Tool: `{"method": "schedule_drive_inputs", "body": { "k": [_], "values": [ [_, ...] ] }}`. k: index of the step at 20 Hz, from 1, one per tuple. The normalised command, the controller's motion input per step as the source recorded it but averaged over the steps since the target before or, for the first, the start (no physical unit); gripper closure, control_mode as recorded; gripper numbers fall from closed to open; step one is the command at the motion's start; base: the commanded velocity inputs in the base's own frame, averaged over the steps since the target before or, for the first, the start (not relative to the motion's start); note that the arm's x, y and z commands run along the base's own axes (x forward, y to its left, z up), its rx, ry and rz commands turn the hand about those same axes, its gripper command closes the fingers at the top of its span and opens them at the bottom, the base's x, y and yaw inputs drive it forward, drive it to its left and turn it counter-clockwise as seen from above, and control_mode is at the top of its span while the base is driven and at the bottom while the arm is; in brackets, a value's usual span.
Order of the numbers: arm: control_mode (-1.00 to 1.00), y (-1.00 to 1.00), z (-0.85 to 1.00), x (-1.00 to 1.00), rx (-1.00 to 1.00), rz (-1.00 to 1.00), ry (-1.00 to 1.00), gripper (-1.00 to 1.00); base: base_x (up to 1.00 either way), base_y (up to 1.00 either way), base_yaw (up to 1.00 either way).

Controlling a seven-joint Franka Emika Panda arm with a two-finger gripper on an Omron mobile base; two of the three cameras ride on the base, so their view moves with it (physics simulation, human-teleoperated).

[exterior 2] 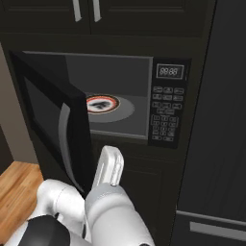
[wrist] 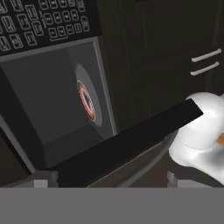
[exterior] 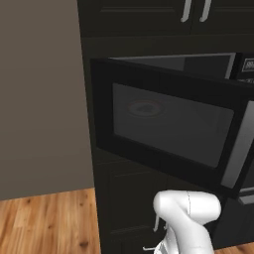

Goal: Pick the corn from the counter and place it in the microwave. Then turn on the microwave.

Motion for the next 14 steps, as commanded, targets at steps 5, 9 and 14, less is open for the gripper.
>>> {"method": "schedule_drive_inputs", "body": {
  "k": [5, 9, 14],
  "values": [
    [-1.0, 0.14, 0.0, 0.06, 0.0, 0.0, -0.11, -1.0, 0.0, 0.0, 0.0],
    [-1.0, 0.02, 0.0, 0.09, -0.02, 0.0, -0.05, -1.0, 0.0, 0.0, 0.0],
    [-1.0, 0.0, 0.0, 0.15, -0.03, 0.0, 0.0, -1.0, 0.0, 0.0, 0.0]
  ]
}}
